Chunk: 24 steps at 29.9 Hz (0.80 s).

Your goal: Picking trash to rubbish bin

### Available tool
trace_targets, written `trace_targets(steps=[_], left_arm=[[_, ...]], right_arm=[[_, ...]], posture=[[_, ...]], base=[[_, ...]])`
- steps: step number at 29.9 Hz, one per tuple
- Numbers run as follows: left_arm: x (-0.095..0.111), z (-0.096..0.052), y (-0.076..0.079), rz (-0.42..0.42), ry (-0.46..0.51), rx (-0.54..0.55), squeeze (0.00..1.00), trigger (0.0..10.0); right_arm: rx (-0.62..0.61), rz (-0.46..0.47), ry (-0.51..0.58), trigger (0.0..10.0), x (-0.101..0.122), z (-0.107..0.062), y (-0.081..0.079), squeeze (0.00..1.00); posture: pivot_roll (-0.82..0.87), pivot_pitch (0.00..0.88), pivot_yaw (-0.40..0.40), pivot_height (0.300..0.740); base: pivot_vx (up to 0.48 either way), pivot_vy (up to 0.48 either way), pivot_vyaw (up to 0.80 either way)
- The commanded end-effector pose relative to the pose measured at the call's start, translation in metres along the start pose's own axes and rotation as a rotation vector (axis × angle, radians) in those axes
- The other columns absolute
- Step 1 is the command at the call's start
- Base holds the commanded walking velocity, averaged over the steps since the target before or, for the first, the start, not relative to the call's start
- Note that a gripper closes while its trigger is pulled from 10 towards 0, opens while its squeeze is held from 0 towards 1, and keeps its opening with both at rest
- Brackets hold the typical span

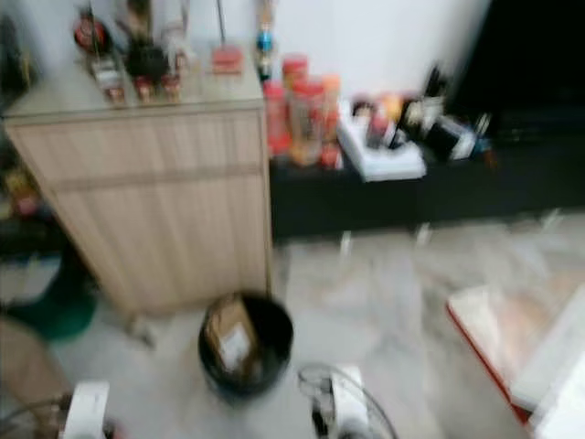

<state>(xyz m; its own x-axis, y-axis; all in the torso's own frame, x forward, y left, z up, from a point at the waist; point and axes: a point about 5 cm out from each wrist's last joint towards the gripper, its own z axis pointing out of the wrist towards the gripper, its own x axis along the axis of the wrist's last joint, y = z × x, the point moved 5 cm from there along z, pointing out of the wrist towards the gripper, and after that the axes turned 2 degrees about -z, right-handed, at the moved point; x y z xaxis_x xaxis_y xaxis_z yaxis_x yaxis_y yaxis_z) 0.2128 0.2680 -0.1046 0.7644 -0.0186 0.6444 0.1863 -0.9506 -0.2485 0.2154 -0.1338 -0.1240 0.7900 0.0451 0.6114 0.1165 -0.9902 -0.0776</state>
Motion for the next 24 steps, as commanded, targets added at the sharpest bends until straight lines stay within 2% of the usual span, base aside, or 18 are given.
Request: trace_targets(steps=[1,6,11,13,15,18,19,20,22,24], left_arm=[[-0.003,-0.001,0.001,0.004,-0.009,-0.002,0.00,10.0],[-0.001,0.000,0.001,0.007,-0.001,0.003,0.00,10.0],[0.014,0.002,-0.002,0.025,0.051,0.032,0.00,10.0],[0.041,0.003,-0.004,-0.003,0.152,0.047,0.00,10.0],[0.056,0.004,-0.004,-0.011,0.204,0.051,0.00,10.0],[0.094,0.002,-0.008,-0.031,0.335,0.066,0.00,10.0],[0.122,-0.002,-0.009,-0.031,0.431,0.073,0.00,10.0],[0.122,-0.002,-0.009,-0.031,0.431,0.073,0.00,10.0],[0.160,-0.011,-0.005,-0.009,0.570,0.062,0.00,10.0],[0.186,-0.019,-0.001,-0.004,0.664,0.052,0.00,10.0]], right_arm=[[-0.021,0.006,0.014,10.0,0.004,0.000,0.008,0.00],[-0.015,0.003,0.027,10.0,0.009,0.001,0.006,0.00],[0.004,-0.015,0.081,10.0,0.027,0.003,0.002,0.00],[0.031,-0.072,0.147,10.0,0.048,0.005,-0.003,0.00],[0.040,-0.080,0.186,10.0,0.060,0.005,-0.005,0.00],[0.059,-0.104,0.298,10.0,0.097,0.004,-0.011,0.00],[0.077,-0.114,0.382,10.0,0.124,0.001,-0.016,0.00],[0.077,-0.114,0.382,10.0,0.124,0.001,-0.016,0.00],[0.106,-0.125,0.492,10.0,0.159,-0.005,-0.024,0.00],[0.131,-0.131,0.576,10.0,0.185,-0.012,-0.031,0.00]], posture=[[-0.04,0.000,-0.005,0.740],[-0.04,0.000,-0.007,0.740],[-0.03,0.000,-0.008,0.740],[-0.04,0.000,-0.008,0.740],[-0.04,0.000,-0.008,0.740],[-0.04,0.000,-0.008,0.740],[-0.04,0.000,-0.005,0.740],[-0.04,0.000,-0.005,0.740],[-0.04,0.000,-0.005,0.740],[-0.04,0.000,-0.005,0.740]], base=[[-0.266,0.000,0.00],[-0.207,0.000,0.00],[0.000,0.000,0.00],[0.000,0.000,0.00],[0.000,0.000,0.00],[0.000,0.000,0.00],[0.000,0.000,0.00],[0.000,0.000,0.00],[0.000,0.000,0.00],[0.000,0.000,0.00]])
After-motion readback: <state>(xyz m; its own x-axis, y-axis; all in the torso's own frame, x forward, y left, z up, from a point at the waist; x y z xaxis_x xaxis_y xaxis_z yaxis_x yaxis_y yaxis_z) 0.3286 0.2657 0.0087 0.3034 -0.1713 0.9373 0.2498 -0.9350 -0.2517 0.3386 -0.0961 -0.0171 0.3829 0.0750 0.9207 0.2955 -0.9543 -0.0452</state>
